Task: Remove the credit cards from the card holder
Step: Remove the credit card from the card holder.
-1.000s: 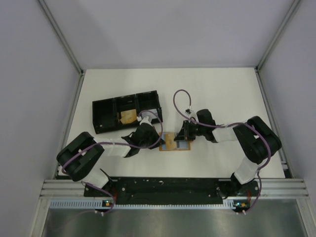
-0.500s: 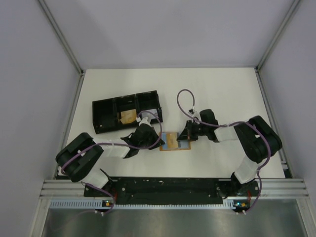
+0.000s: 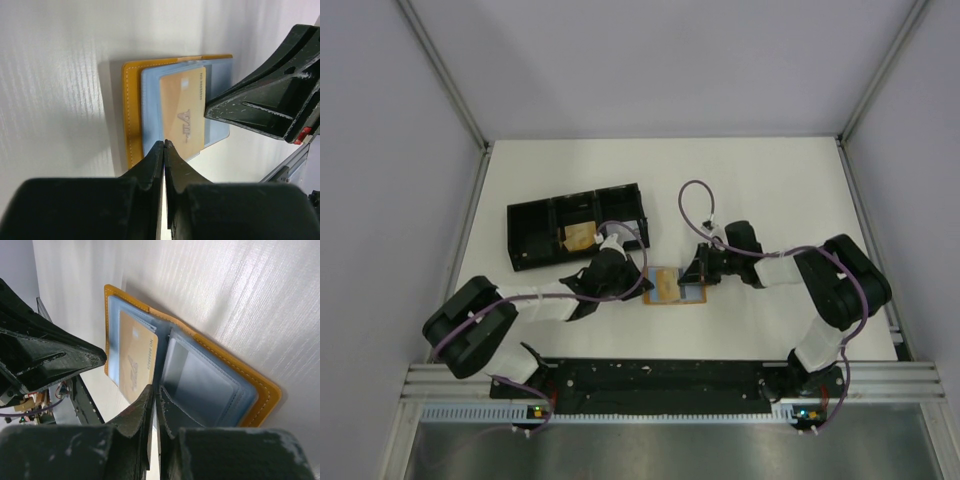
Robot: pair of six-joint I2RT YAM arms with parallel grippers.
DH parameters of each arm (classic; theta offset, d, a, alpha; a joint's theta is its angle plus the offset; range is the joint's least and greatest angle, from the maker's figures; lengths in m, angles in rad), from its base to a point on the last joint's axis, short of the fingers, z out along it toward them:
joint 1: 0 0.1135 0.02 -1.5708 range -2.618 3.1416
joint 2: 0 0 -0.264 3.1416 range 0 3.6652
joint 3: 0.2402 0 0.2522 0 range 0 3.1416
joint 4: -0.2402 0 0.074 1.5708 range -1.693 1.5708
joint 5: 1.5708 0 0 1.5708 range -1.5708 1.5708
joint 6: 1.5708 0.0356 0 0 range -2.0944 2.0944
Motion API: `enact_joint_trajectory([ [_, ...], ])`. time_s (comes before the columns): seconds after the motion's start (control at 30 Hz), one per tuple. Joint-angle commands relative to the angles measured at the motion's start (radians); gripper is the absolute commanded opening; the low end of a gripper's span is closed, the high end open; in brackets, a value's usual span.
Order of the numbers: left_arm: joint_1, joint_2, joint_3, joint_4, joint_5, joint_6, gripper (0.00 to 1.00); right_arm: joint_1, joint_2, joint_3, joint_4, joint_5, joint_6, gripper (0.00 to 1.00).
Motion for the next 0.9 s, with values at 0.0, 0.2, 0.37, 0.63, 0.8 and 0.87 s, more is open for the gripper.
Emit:
enact_joint_trajectory([
  [0.0, 0.003, 0.005, 0.054, 0.021, 0.018, 0.027, 0.04, -0.009, -0.014, -0.014, 0.05, -0.012, -0.01, 0.06],
  [0.2, 0.003, 0.029, 0.09, 0.026, 0.031, 0.038, 0.03, -0.011, -0.016, -0.012, 0.047, -0.006, -0.01, 0.06],
  [0.37, 0.003, 0.08, 0.102, -0.008, 0.006, 0.035, 0.0, -0.009, -0.01, -0.012, 0.057, -0.017, -0.006, 0.1],
  [0.63, 0.003, 0.092, 0.059, -0.008, -0.018, 0.014, 0.0, -0.008, -0.005, -0.015, 0.092, -0.041, 0.01, 0.21],
  [0.8, 0.003, 0.089, 0.056, -0.033, -0.025, 0.02, 0.0, 0.003, 0.004, -0.006, 0.098, -0.047, 0.013, 0.22],
  [0.87, 0.003, 0.095, 0.059, -0.042, -0.023, 0.02, 0.0, 0.006, 0.01, 0.0, 0.098, -0.049, 0.011, 0.22],
])
